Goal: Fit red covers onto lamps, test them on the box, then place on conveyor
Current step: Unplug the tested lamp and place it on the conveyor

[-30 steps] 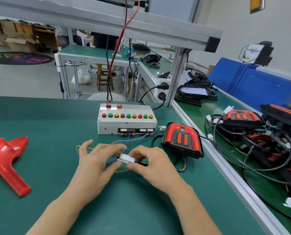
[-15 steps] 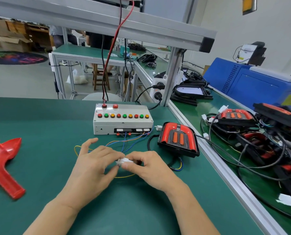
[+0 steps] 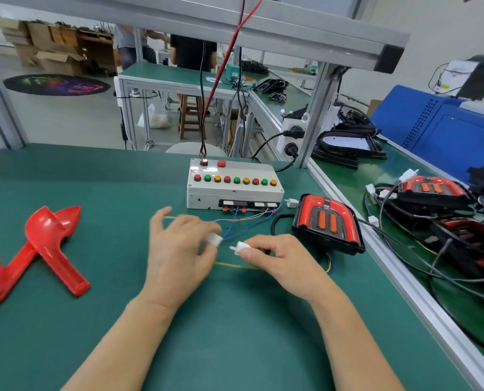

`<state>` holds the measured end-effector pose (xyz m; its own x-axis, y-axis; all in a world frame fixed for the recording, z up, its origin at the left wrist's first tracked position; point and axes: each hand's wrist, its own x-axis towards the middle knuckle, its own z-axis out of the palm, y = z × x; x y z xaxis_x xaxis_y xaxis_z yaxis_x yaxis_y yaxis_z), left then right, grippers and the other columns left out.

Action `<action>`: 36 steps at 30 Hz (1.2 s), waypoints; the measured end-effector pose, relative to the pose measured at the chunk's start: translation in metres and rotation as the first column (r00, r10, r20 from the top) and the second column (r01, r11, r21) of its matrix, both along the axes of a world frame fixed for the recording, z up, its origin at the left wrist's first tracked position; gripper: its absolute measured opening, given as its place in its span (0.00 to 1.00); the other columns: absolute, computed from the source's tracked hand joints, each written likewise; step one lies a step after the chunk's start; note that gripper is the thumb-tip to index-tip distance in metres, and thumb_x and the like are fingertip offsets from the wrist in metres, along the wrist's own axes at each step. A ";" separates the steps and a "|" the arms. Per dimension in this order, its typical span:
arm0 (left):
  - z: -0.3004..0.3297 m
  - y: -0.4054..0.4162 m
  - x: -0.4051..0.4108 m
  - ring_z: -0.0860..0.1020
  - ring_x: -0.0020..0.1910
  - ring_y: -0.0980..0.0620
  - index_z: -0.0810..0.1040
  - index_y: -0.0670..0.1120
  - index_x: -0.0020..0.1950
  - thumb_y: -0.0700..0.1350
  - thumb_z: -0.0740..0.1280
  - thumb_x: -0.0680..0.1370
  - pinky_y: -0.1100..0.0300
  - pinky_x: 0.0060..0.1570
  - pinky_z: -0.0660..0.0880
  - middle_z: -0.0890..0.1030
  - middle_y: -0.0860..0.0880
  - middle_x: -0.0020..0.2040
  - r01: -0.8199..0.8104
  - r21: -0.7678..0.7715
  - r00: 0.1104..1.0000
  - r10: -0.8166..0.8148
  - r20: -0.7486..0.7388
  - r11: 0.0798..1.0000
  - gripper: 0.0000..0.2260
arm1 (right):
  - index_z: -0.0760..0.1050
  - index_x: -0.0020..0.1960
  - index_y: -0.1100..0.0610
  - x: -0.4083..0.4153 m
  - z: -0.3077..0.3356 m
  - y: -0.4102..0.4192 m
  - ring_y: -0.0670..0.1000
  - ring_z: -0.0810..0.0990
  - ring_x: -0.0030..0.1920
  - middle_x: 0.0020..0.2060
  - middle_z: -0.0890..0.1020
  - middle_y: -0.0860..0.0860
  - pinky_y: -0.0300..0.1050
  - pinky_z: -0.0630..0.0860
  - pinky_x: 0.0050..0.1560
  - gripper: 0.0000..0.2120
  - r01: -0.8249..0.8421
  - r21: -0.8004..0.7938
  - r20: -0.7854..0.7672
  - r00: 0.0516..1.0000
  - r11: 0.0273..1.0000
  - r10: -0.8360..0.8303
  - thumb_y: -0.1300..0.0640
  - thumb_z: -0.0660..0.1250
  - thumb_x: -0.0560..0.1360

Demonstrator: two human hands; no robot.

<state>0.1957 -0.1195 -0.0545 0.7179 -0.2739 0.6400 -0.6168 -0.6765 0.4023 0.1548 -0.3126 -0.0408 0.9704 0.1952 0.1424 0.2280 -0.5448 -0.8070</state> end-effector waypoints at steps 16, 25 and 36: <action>0.003 -0.040 -0.043 0.73 0.37 0.56 0.77 0.53 0.39 0.66 0.58 0.72 0.61 0.35 0.63 0.69 0.57 0.33 0.080 0.341 0.929 0.054 -0.365 0.937 0.19 | 0.81 0.44 0.49 -0.010 0.013 -0.022 0.43 0.78 0.40 0.38 0.83 0.48 0.38 0.76 0.48 0.08 0.127 0.161 0.103 0.984 0.979 -0.144 0.50 0.77 0.67; 0.003 -0.067 -0.047 0.67 0.27 0.54 0.72 0.47 0.34 0.57 0.64 0.76 0.59 0.33 0.66 0.72 0.53 0.27 0.085 -0.215 0.684 -0.214 -0.698 0.973 0.17 | 0.76 0.59 0.49 -0.007 0.011 -0.073 0.50 0.75 0.58 0.54 0.77 0.46 0.47 0.71 0.59 0.12 0.842 0.366 0.231 0.331 0.397 -0.915 0.50 0.69 0.76; 0.010 -0.128 -0.004 0.78 0.51 0.40 0.71 0.43 0.41 0.49 0.53 0.82 0.46 0.56 0.75 0.79 0.41 0.48 -0.170 -0.357 0.552 -0.212 -0.807 0.918 0.15 | 0.80 0.49 0.57 0.003 -0.007 -0.085 0.57 0.82 0.51 0.49 0.84 0.56 0.54 0.78 0.55 0.08 0.862 0.386 -0.396 0.475 0.327 -0.785 0.53 0.67 0.75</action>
<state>0.1921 -0.2475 -0.0450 0.9654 -0.1892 -0.1797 0.1031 -0.3561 0.9287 0.1580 -0.3975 -0.0475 0.6049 -0.7732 -0.1906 -0.2211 0.0669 -0.9730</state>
